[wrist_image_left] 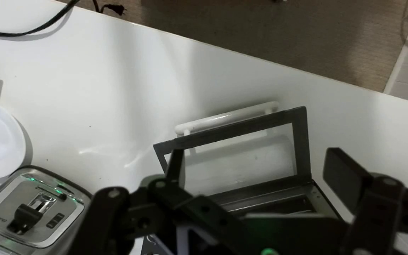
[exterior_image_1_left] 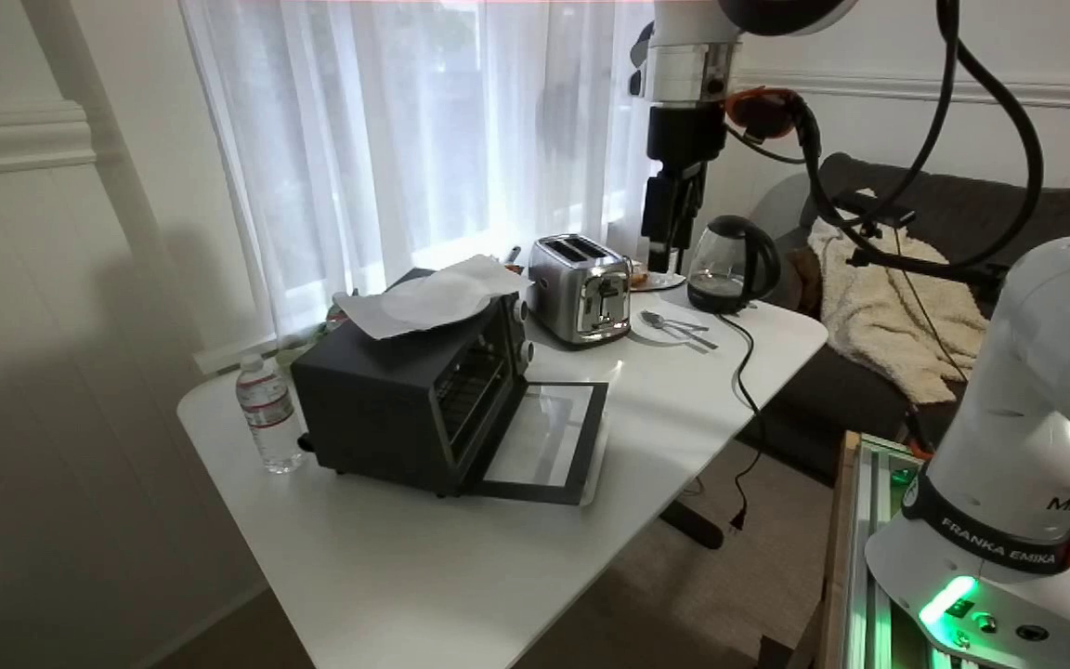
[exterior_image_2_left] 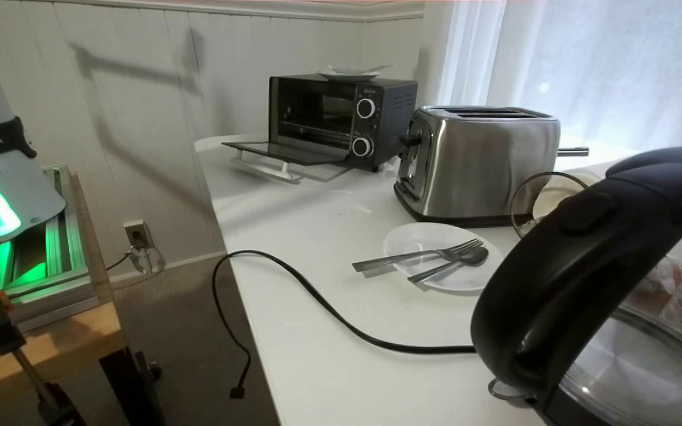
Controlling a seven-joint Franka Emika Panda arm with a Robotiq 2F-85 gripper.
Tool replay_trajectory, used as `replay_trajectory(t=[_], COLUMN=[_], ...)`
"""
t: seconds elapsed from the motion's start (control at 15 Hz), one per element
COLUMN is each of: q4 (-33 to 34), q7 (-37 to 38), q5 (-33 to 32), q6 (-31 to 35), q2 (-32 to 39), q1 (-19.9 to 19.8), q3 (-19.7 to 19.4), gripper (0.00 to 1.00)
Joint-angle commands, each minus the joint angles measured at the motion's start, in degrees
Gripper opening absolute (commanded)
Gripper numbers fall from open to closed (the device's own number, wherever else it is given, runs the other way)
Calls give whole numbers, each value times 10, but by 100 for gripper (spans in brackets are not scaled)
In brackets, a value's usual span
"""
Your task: Close the door to the oven
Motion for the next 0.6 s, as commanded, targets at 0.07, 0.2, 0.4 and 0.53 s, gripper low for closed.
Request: replay_trajectory(t=[0.07,0.2,0.4,0.53], q4=[1,1,9,11], q7=[0,0,-12,-23], q5=[0,0,10,19], q6=[-1,-1,-1,11], q2=[0,1,14,28], q1=[1,1,1,-4], q3=[0,0,-12,-31], gripper=[100,100,100,100])
